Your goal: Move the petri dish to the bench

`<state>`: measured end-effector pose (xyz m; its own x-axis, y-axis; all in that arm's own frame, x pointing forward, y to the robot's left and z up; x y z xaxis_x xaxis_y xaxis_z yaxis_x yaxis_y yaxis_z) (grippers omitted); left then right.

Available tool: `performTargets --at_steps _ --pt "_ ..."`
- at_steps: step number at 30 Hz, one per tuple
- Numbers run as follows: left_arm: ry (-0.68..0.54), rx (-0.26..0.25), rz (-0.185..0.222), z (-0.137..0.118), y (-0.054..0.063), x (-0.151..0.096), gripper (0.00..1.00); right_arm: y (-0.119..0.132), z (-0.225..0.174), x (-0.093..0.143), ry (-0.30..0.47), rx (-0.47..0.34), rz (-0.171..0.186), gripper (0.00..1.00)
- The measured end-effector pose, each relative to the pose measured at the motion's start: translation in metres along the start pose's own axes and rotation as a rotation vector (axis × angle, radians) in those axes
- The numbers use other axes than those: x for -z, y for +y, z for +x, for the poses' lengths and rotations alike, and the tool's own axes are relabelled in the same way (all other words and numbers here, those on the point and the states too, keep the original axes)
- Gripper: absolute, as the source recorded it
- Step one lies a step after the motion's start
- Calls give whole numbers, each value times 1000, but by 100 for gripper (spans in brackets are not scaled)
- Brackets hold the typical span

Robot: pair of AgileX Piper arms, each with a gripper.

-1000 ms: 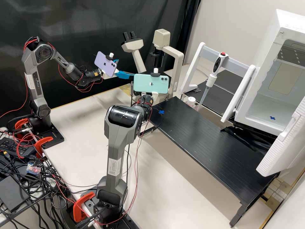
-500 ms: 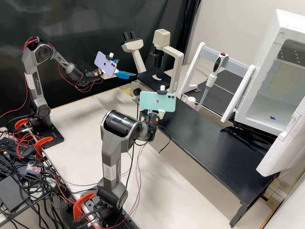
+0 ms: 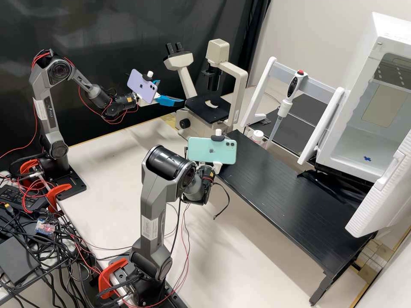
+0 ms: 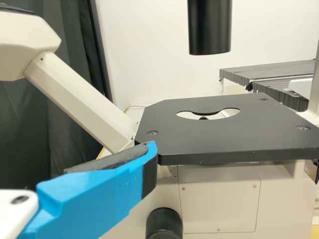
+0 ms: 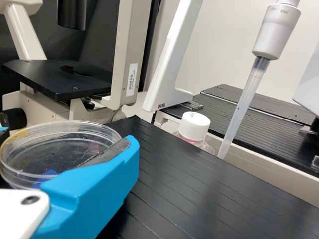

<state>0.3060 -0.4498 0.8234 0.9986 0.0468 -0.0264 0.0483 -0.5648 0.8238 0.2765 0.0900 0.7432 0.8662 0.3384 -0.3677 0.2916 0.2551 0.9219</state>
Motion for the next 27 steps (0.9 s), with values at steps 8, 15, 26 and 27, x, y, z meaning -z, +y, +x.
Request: performTargets --at_steps 8,15,26,27 --pt "0 0 0 0 0 0 100 -5 1 -5 -3 4 -12 100" --pt "0 0 0 0 0 0 100 -9 -4 -8 -17 18 -29 100" --pt "0 0 0 0 0 0 100 4 -24 -1 8 -54 -41 100" --pt "0 0 0 0 0 0 100 5 -27 1 17 -61 -44 100"
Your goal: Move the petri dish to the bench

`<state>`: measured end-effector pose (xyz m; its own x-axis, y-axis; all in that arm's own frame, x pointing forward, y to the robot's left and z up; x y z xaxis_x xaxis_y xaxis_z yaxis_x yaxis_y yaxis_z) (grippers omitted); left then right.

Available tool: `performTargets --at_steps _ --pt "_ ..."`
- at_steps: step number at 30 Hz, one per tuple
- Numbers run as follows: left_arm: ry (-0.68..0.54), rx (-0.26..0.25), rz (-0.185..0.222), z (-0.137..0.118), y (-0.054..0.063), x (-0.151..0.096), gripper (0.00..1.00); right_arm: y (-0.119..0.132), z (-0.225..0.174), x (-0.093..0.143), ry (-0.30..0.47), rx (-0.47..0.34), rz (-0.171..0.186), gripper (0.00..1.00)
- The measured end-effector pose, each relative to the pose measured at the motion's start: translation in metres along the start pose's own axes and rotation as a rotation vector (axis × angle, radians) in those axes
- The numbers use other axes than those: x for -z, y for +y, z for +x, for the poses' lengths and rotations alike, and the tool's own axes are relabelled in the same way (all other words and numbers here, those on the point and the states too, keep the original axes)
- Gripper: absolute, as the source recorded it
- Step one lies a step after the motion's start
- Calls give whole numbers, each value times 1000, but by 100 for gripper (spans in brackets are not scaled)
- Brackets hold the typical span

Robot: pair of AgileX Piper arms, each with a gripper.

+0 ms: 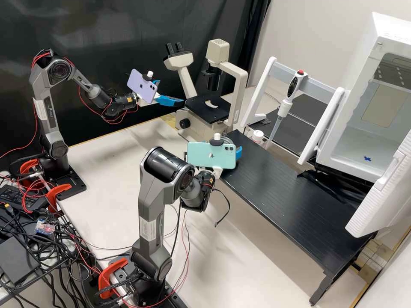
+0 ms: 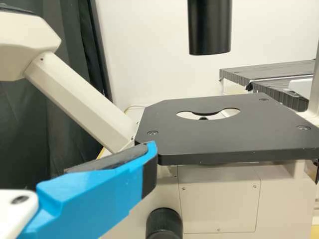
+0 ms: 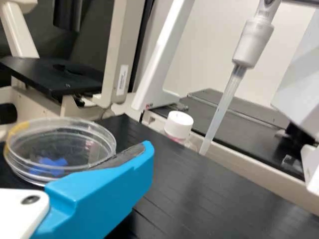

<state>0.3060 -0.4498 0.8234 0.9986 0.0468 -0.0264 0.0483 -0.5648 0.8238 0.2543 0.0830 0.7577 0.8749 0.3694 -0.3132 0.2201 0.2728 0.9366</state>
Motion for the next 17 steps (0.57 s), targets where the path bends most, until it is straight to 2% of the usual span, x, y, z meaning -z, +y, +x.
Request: performTargets --at_steps 5,7,10,12,14,17 --pt "0 0 0 0 0 0 100 16 -16 8 51 -60 -43 100" --pt "0 0 0 0 0 0 100 25 -23 10 73 -102 -45 100" --pt "0 0 0 0 0 0 100 38 -36 13 91 -170 -25 100" --pt "0 0 0 0 0 0 100 43 -43 13 75 -213 -3 100" --pt "0 0 0 0 0 0 100 47 -49 10 29 -266 29 100" --pt "0 0 0 0 0 0 100 49 -60 2 -57 -345 102 100"
